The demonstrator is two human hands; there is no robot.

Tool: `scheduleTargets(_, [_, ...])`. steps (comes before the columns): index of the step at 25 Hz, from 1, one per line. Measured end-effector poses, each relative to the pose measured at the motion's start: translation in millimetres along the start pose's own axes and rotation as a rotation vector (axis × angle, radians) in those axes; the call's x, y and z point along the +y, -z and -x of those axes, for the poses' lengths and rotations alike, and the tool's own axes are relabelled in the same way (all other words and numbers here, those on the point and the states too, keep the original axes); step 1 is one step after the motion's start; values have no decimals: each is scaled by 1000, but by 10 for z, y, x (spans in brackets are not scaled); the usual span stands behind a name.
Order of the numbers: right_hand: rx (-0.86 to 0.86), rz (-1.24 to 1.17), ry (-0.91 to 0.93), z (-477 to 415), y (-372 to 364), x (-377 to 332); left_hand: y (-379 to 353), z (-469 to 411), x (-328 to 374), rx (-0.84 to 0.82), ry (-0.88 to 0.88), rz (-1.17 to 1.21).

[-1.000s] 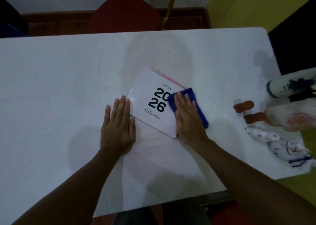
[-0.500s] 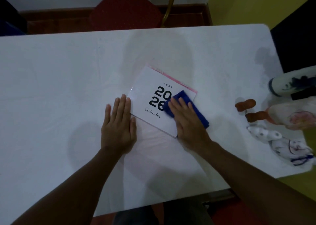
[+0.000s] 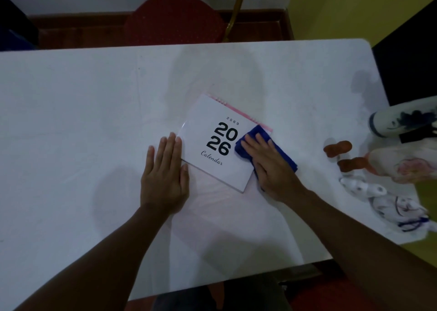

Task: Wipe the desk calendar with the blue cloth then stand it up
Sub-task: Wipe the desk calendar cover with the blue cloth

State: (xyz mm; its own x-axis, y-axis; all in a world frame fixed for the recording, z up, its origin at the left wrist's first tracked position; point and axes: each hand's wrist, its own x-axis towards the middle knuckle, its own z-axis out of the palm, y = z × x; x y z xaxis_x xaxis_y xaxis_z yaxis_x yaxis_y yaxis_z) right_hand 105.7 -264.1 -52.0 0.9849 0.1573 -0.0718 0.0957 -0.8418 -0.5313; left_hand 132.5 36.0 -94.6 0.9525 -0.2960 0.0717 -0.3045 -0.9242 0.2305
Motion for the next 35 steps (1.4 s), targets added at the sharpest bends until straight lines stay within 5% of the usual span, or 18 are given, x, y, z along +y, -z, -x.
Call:
scheduleTargets(6, [-131,-6,190,279,-96,-230,17,3,-1,-30,10,9])
scheduleTargets(11, [-130,-4,67,-393,24,-169,20,-10,4,-36,20,13])
scheduleTargets(22, [-128,172,293,-1604,-417,-747,1,-7,11,-95,43,-21])
scheduleTargets(31, [-242,248,431,-331,-294,-402,11,-10,6,-104,37,-9])
scheduleTargets(35, [-236,254,429,-591,-20,-81,23,-23,-3,-79,24,-7])
